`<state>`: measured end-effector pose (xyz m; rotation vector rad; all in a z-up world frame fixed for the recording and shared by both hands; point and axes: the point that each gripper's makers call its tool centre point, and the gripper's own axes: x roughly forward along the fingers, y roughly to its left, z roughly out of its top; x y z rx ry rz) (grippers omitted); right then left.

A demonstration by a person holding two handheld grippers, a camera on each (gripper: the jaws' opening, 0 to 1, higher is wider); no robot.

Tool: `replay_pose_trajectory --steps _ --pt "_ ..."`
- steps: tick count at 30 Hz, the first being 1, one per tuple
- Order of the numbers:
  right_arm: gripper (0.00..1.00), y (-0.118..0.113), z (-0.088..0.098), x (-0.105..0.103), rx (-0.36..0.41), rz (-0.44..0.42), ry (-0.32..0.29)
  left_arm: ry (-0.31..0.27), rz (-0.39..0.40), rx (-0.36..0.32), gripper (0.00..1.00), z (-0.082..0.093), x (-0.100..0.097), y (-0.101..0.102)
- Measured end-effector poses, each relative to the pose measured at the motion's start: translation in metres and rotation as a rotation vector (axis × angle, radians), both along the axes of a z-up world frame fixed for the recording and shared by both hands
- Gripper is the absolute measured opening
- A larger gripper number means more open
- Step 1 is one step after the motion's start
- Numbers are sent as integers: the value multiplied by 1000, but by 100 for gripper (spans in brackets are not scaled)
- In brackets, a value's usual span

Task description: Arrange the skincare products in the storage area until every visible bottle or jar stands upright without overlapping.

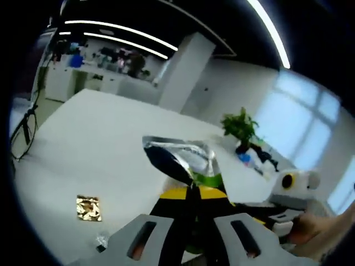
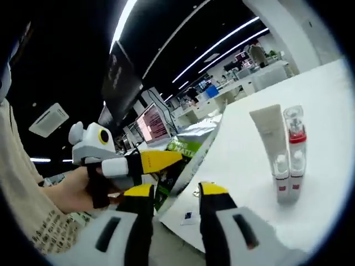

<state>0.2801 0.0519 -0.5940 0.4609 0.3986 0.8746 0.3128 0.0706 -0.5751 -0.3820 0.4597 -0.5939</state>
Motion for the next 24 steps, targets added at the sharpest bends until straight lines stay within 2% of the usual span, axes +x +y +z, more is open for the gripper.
replay_pose_trajectory --steps 1,4,7,9,10,12,14,17,22,24 --pt "31 0 0 0 5 0 0 -1 -1 0 0 0 0 0" --pt "17 2 4 -2 50 0 19 -2 -2 -7 0 0 0 0" --pt "9 -2 2 0 98 -30 71 -5 -8 -15 1 0 -1 1" --pt "3 -7 2 3 142 -64 110 -34 -49 -5 2 1 -2 -1" --pt "2 -10 2 3 167 -64 127 -62 -68 14 4 2 -2 -1" --pt "1 -14 4 4 167 -69 103 -97 -101 47 7 4 -4 -2" --pt "1 -17 8 4 192 -78 103 -93 -102 52 12 4 -4 -1" --pt "1 -21 11 5 218 -90 115 -87 -126 24 20 6 -7 -1" --pt "1 -19 17 3 243 -62 107 -72 -160 5 35 1 -11 1" --pt "1 -17 21 2 247 -44 94 -49 -169 -28 40 -1 -12 2"
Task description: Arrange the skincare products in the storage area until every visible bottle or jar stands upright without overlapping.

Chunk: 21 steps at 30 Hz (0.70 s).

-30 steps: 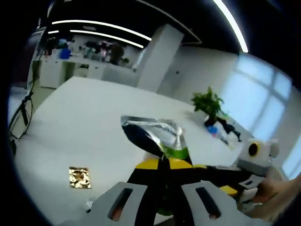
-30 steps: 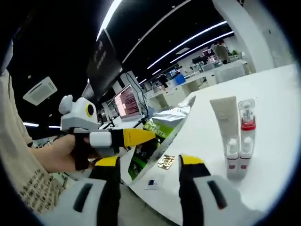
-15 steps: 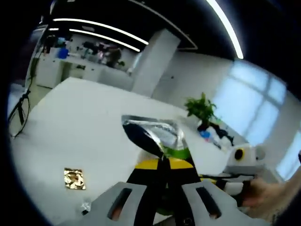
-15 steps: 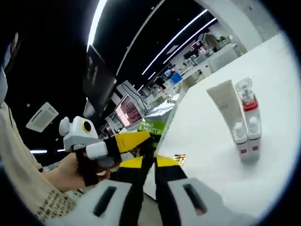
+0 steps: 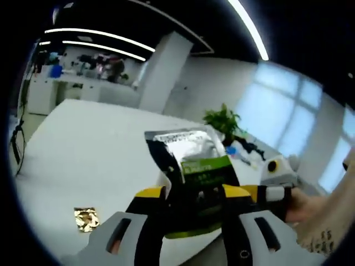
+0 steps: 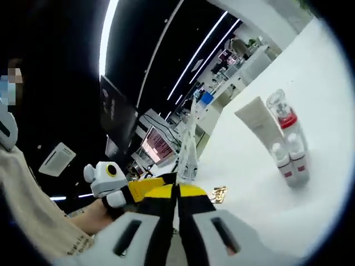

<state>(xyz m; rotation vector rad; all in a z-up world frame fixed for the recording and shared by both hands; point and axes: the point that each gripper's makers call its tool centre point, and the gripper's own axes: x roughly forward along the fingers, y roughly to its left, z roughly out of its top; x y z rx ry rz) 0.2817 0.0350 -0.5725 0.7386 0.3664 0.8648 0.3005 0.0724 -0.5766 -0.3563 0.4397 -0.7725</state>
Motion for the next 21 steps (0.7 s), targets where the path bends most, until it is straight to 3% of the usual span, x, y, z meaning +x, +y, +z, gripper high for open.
replay_pose_trajectory --steps 3,7,10,11,12,16,17,21 --pt "1 5 8 -4 24 42 -18 36 -26 -73 53 -1 -1 1" --pt "1 10 30 -13 131 126 -41 93 -123 -191 67 3 -8 -1" --pt "1 11 37 -16 148 172 -55 132 -204 -313 67 11 -16 -2" --pt "1 11 37 -16 144 180 -54 144 -223 -393 66 19 -18 -2" --pt "1 12 37 -16 140 185 -54 163 -248 -433 63 23 -21 -2" --pt "1 11 32 -10 183 175 -29 151 -285 -468 33 25 -26 0" --pt "1 11 33 -10 200 173 -13 156 -258 -473 31 22 -22 2" --pt "1 11 16 -3 150 136 25 192 -187 -509 13 12 -14 13"
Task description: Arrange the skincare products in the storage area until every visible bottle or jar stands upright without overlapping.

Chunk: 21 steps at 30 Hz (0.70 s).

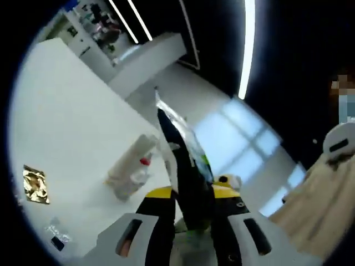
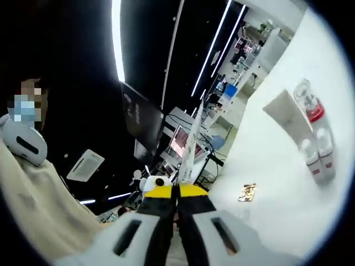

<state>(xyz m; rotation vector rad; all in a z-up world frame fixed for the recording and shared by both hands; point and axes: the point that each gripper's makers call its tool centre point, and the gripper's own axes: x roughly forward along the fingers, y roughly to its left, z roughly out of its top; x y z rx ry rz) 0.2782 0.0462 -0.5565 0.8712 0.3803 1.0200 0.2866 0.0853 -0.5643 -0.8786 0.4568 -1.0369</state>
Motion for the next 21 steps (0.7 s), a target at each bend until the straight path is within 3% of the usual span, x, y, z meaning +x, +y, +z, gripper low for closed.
replay_pose_trajectory --steps 4,8,12,15,19,21 --pt "1 2 -14 1 -49 -8 24 26 0 -14 2 -2 -2 4" --pt "2 6 -31 5 -111 -19 63 53 1 -8 0 -6 -3 3" --pt "5 7 -34 10 -150 -37 40 95 24 -16 0 -12 2 6" --pt "17 6 -42 12 -232 -27 -26 122 38 -22 0 -16 5 7" --pt "50 7 -52 14 -328 -16 -70 154 63 31 0 -31 10 9" --pt "53 6 -58 14 -360 -7 -76 179 77 36 0 -38 13 10"
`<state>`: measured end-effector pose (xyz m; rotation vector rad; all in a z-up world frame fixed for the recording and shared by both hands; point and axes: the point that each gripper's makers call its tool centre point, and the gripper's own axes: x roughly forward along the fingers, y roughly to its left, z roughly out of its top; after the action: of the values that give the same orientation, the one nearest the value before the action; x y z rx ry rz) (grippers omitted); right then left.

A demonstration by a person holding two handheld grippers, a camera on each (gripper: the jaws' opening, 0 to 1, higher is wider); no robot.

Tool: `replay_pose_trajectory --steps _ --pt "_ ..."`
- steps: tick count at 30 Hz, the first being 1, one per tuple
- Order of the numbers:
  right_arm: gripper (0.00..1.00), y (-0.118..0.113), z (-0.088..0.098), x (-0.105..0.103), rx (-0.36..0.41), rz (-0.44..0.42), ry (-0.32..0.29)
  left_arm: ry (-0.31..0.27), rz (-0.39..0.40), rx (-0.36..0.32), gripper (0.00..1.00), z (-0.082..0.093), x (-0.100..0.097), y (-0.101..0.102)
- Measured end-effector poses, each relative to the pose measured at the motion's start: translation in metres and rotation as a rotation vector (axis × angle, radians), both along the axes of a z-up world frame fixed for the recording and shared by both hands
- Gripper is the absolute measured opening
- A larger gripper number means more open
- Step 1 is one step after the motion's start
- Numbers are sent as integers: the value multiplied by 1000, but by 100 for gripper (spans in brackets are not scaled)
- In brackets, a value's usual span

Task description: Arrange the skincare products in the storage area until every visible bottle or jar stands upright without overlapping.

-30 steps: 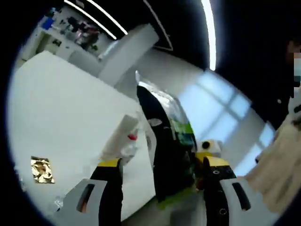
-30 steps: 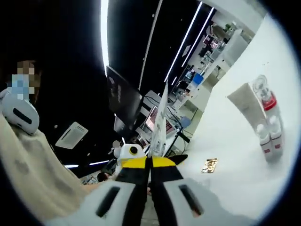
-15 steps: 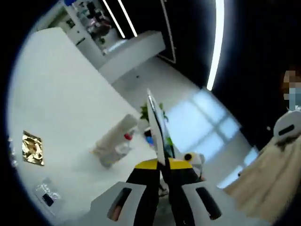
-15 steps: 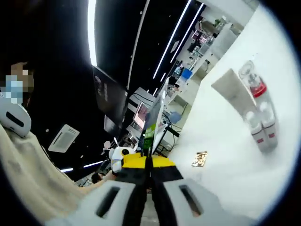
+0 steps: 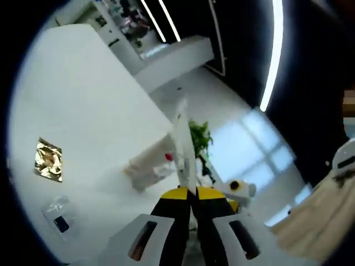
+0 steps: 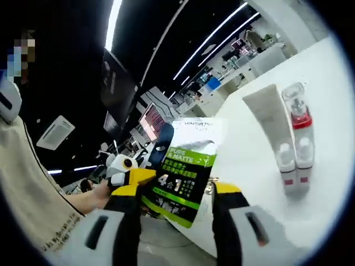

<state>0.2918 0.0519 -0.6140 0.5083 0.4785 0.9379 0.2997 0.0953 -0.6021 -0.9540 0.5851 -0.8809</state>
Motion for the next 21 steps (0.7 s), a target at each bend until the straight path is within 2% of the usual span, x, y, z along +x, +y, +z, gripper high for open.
replay_pose_trajectory --steps 4,9,16,21 --pt "57 -3 -6 0 -35 -1 -9 39 25 13 0 -12 7 0" --pt "67 -9 -13 2 -98 -15 -26 81 40 27 0 -25 16 -3" --pt "71 -23 -25 5 -191 -31 -47 113 33 59 0 -41 29 -11" --pt "82 -35 -32 7 -265 -54 -65 143 41 94 0 -57 36 -14"
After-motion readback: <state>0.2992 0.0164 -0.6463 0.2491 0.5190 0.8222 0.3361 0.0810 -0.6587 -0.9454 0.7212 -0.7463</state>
